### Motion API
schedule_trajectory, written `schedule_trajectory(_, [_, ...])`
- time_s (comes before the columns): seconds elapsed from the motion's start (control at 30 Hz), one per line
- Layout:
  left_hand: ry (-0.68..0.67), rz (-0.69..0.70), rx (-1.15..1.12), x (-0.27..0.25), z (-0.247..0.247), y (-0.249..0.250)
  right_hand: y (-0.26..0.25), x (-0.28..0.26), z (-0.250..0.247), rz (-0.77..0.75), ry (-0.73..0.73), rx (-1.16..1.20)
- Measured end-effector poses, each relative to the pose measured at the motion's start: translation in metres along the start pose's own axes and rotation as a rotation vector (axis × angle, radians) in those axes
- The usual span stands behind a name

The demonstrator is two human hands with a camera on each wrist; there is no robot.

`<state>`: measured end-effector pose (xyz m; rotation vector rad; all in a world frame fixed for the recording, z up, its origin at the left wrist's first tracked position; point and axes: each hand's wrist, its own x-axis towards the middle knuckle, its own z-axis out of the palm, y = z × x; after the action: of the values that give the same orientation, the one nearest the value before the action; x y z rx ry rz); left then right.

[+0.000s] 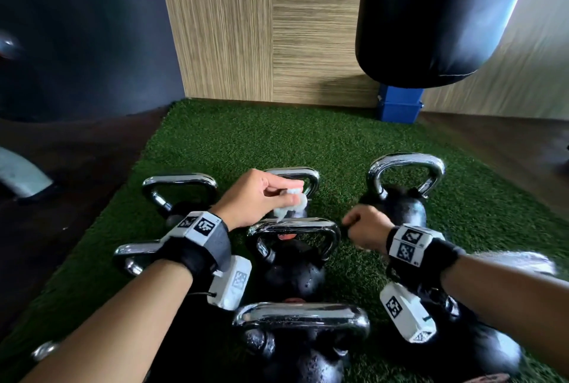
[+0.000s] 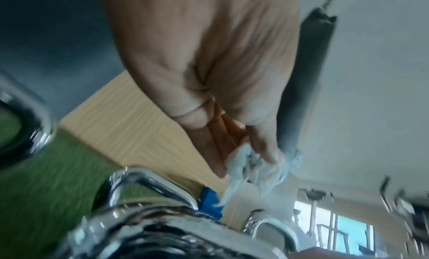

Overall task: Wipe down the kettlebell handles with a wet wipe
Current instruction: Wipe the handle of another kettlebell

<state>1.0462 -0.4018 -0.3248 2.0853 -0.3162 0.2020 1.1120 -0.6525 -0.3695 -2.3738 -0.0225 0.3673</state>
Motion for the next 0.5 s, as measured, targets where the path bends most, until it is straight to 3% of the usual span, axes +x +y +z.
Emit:
schedule_trajectory(0.07, [-0.048, 0.010, 0.168, 0.001, 0.001, 0.001, 0.016, 0.003, 0.012, 0.103, -0.199, 0.045])
schedule_trajectory(0.17, [-0.143, 0.034, 0.366, -0.003, 0.010, -0.001, 0.025, -0.001, 0.031, 0.031, -0.366, 0.093])
schedule_trajectory(0.37, [-0.071, 0.254, 0.527, -0.023, 0.030, -0.019, 0.032, -0.008, 0.061, -0.098, -0.180, 0.183])
schedule_trajectory(0.5, [0.105, 0.287, 0.668, -0.036, 0.013, -0.032, 0.037, -0.009, 0.064, -0.099, -0.120, 0.110])
